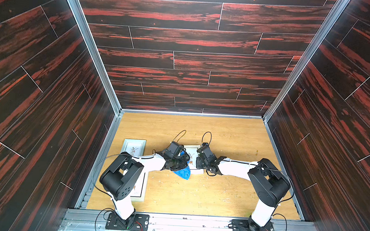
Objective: Wipe the picture frame with a cloth
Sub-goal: Wipe the dirt from the picture frame.
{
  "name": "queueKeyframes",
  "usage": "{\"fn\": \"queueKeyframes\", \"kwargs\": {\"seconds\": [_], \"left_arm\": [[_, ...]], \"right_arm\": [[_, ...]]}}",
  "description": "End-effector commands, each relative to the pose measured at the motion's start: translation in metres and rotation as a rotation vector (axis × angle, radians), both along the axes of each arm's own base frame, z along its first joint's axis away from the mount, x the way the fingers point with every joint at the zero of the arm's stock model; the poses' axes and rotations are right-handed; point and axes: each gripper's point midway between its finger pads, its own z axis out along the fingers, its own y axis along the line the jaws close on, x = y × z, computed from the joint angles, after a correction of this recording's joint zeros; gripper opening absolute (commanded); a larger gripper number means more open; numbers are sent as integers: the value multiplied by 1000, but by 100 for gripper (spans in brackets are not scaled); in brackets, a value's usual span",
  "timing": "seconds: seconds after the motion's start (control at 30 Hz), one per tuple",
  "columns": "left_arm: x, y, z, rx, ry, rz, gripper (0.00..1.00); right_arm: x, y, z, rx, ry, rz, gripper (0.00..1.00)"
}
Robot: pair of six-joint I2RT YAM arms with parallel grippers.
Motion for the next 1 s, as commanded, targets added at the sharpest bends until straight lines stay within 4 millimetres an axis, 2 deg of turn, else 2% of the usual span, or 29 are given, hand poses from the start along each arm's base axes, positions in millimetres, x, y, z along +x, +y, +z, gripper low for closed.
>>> {"fn": "queueKeyframes", "kwargs": {"seconds": [0.0,0.1,0.17,0.27,0.4,0.47,0.53,0.67,0.77,0.83,0.97], "left_arm": [[-21,-8,-10,18,59,-24,3],[-19,-35,-12,-46,65,-27,3],[-15,-42,-11,-85,69,-9,3],[-10,-30,-12,-72,58,19,3],[-7,9,-18,13,57,56,3],[-7,15,-21,39,60,49,3],[-4,3,-17,12,56,35,3],[-4,-43,-15,-61,60,-3,3],[-4,-54,-18,-99,75,6,3],[-3,-40,-20,-80,69,33,3],[-1,7,-25,-16,68,87,3]], "right_arm": [[-8,-23,-15,-76,35,-47,0],[-7,-22,-15,-68,34,-50,0],[-7,-23,-14,-68,34,-52,0],[-7,-24,-15,-78,32,-50,0],[-8,-26,-15,-83,33,-51,0],[-9,-25,-16,-80,32,-49,0],[-9,-24,-16,-70,34,-47,0],[-10,-21,-17,-58,41,-43,0],[-10,-22,-16,-60,40,-45,0],[-9,-23,-16,-69,37,-48,0],[-8,-26,-14,-81,31,-53,0]]}}
